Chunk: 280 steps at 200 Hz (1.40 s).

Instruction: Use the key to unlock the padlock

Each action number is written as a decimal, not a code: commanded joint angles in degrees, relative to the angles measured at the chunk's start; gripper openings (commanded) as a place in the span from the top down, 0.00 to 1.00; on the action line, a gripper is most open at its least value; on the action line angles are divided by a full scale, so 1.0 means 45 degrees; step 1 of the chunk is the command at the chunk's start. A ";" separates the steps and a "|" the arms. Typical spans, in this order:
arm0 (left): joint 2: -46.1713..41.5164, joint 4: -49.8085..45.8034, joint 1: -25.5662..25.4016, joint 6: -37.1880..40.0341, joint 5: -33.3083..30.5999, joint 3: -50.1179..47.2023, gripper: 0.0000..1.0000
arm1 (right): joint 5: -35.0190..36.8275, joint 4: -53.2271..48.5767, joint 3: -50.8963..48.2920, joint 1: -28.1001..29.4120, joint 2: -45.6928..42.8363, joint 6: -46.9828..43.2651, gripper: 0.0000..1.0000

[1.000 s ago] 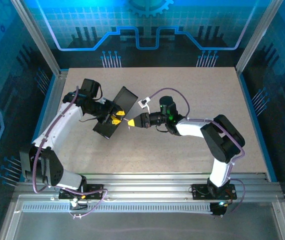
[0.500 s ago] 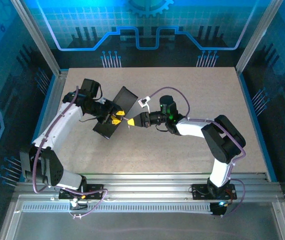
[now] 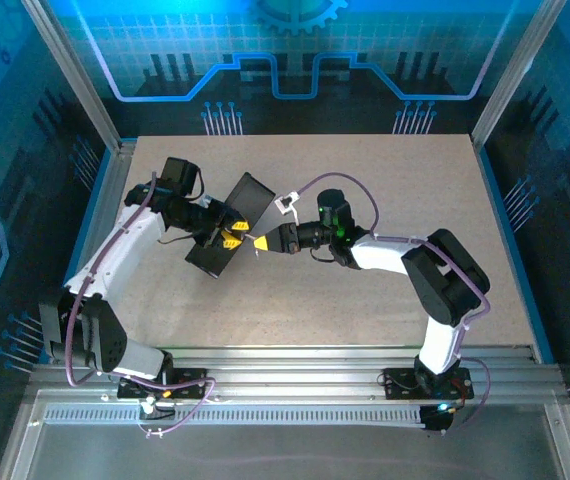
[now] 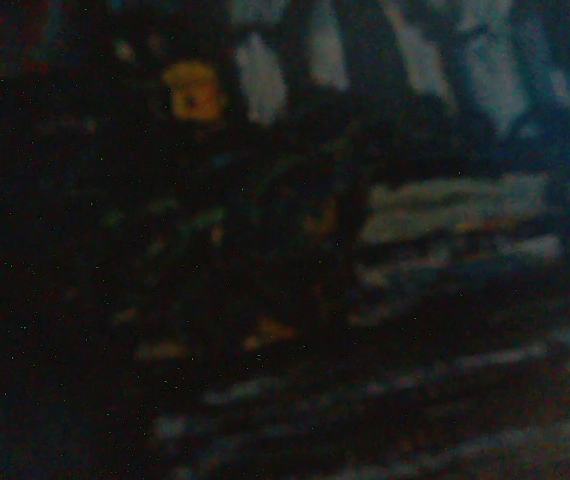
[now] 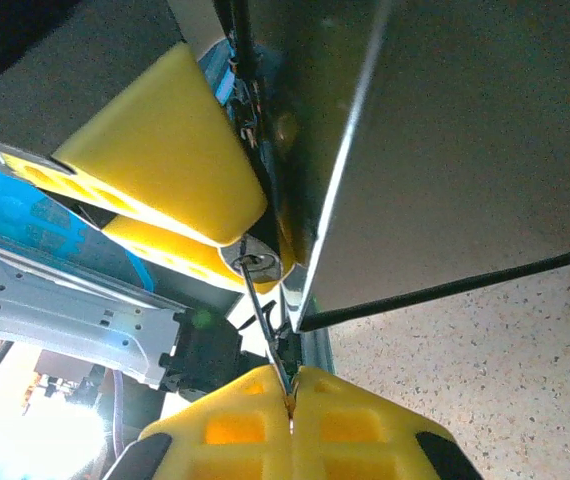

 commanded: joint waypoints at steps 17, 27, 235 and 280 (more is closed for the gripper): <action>-0.0511 0.0465 0.0069 0.0403 0.0660 0.0204 1.00 | 0.0042 0.0150 0.0287 0.0166 0.0300 -0.0114 1.00; -0.0484 0.0471 0.0069 0.0398 0.0670 0.0185 1.00 | 0.0023 0.0234 0.0312 0.0185 0.0290 -0.0090 1.00; -0.0472 0.0466 0.0054 0.0478 0.0694 0.0156 1.00 | -0.0052 -0.0173 0.0834 0.0495 0.0153 -0.0494 1.00; -0.0359 0.0277 0.0012 0.0748 0.0763 0.0372 1.00 | 0.0096 -0.0965 0.1077 0.0634 0.0189 -0.0889 1.00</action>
